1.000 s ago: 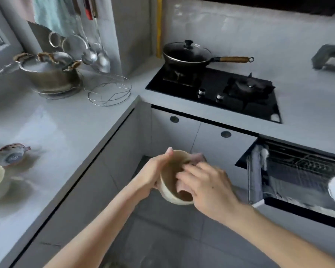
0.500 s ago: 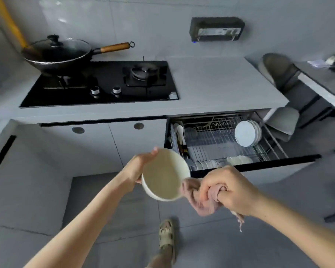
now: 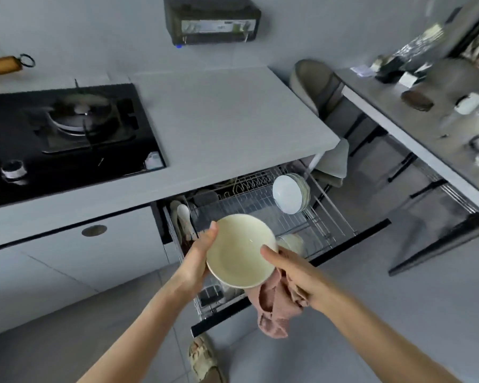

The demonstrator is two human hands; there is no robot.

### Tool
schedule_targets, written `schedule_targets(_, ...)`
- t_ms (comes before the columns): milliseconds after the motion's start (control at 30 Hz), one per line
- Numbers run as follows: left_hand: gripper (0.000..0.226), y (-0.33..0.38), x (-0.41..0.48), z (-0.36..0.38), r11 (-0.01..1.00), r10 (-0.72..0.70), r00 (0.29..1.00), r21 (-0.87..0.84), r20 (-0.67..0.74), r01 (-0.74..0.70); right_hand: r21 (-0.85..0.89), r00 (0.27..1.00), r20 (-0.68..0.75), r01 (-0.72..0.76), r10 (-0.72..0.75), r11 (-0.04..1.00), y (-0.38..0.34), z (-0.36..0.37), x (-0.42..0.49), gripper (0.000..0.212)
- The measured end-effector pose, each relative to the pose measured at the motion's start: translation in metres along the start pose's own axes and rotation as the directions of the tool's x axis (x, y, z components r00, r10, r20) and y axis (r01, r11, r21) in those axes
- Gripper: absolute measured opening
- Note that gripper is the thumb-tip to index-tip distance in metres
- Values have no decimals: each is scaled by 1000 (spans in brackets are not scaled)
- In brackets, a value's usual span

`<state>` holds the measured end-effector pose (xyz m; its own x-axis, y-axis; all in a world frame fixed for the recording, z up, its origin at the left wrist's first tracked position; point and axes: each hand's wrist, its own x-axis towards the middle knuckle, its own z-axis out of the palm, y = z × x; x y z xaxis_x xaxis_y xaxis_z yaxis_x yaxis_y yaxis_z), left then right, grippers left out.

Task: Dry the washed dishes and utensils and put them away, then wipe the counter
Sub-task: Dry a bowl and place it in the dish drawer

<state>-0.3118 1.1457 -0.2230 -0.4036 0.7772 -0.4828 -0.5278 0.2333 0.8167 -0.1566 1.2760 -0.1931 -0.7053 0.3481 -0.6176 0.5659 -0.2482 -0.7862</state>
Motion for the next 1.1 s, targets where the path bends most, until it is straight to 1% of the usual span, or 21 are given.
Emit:
schedule_targets(67, 68, 6, 22, 8, 998, -43, 998, 38, 52, 41, 141, 1000, -23, 2, 1, 990, 4, -16, 20, 87)
schedule_targets(100, 73, 10, 35, 11, 997, -62, 996, 55, 69, 58, 216, 1000, -27, 16, -11, 976, 5, -26, 30, 91)
schedule_targets(133, 75, 13, 46, 13, 995, -84, 993, 70, 85, 78, 266, 1000, -27, 19, -12, 964, 4, -35, 35, 90)
schedule_targets(233, 69, 21, 77, 29, 985, -144, 975, 115, 170, 126, 376, 999, -47, 16, 1, 927, 2, -62, 42, 76)
schedule_targets(300, 62, 26, 93, 45, 976, -138, 957, 201, 254, 88, 366, 996, -86, 13, 20, 930, 0, -84, 45, 71)
schedule_targets(333, 56, 30, 100, 51, 966, -127, 957, 253, 261, 59, 339, 992, -125, 16, 29, 941, -1, -98, 49, 67)
schedule_targets(367, 53, 31, 109, 55, 954, -109, 966, 299, 235, 35, 286, 984, -177, 21, 31, 958, -5, -113, 52, 57)
schedule_targets(400, 54, 32, 118, 56, 943, -91, 977, 333, 192, 23, 190, 972, -232, 21, 24, 981, -13, -129, 54, 44)
schedule_targets(433, 57, 33, 127, 55, 937, -79, 987, 349, 139, 26, 82, 957, -289, 4, 20, 997, -19, -148, 58, 37)
schedule_targets(500, 51, 31, 141, 46, 940, -64, 998, 336, 15, 55, -181, 919, -394, -82, 4, 980, -27, -189, 74, 43)
schedule_targets(533, 43, 29, 146, 40, 945, -66, 997, 318, -46, 77, -326, 901, -434, -143, -13, 934, -25, -211, 88, 50)
schedule_targets(567, 34, 27, 150, 35, 951, -77, 992, 291, -101, 104, -481, 891, -453, -218, -28, 849, -23, -231, 104, 61)
schedule_targets(633, 25, 20, 158, 28, 961, -116, 974, 226, -193, 159, -722, 895, -444, -328, -44, 609, -6, -268, 142, 80)
schedule_targets(700, 22, 14, 163, 29, 960, -154, 953, 188, -260, 206, -860, 924, -381, -337, -42, 384, 18, -295, 183, 82)
schedule_targets(733, 21, 9, 166, 30, 959, -172, 940, 167, -295, 228, -909, 942, -334, -313, -31, 276, 30, -301, 202, 78)
schedule_targets(767, 21, 5, 168, 33, 959, -191, 924, 138, -330, 248, -935, 956, -294, -288, 1, 207, 44, -308, 221, 75)
schedule_targets(800, 20, 1, 171, 35, 959, -210, 906, 104, -367, 264, -941, 962, -272, -274, 38, 200, 63, -313, 238, 74)
schedule_targets(867, 21, -7, 176, 41, 956, -247, 864, 35, -438, 291, -926, 965, -236, -259, 112, 275, 97, -317, 267, 75)
schedule_targets(900, 21, -9, 177, 44, 953, -262, 844, 11, -468, 303, -926, 966, -229, -254, 118, 280, 111, -317, 277, 73)
schedule_targets(1000, 18, -18, 180, 55, 945, -299, 785, -54, -542, 323, -952, 968, -225, -242, 109, 188, 129, -313, 294, 67)
schedule_targets(1100, 19, -26, 178, 63, 938, -324, 751, -90, -575, 335, -940, 960, -254, -273, 116, 204, 140, -304, 303, 71)
